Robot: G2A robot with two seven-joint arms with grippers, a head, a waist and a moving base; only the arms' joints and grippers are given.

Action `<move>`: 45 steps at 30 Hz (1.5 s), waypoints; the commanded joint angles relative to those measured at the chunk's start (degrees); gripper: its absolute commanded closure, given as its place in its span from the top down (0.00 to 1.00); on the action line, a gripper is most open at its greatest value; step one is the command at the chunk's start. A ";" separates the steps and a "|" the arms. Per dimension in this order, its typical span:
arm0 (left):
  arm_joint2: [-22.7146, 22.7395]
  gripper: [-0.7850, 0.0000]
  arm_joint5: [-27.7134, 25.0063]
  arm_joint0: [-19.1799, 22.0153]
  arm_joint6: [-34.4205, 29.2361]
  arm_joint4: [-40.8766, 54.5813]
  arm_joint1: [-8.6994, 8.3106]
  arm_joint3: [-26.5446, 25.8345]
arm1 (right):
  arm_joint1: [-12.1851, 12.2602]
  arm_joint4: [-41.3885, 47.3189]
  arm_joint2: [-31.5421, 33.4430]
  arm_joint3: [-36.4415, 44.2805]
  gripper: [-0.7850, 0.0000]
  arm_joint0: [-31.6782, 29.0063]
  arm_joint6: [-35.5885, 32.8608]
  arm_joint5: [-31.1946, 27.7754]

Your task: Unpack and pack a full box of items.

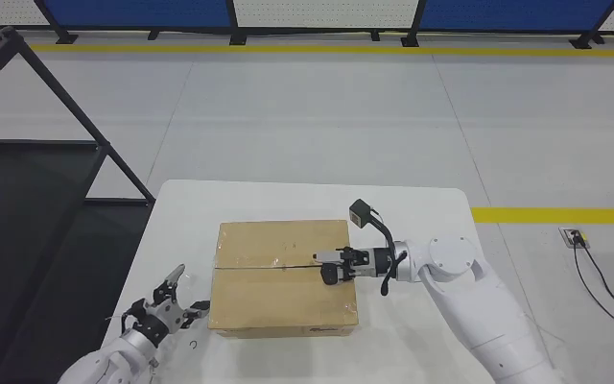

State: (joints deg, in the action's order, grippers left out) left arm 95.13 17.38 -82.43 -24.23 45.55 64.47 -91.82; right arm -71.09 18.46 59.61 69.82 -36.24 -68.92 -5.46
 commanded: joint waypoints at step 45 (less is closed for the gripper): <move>-9.70 1.00 -24.02 4.36 15.35 -0.37 4.35 4.33 | 0.63 1.41 -0.58 -0.92 1.00 0.54 -0.88 -0.17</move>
State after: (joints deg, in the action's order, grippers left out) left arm 85.65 -5.74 -78.71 -8.87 44.49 68.66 -88.07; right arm -70.45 19.80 59.11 69.02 -35.77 -69.74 -5.57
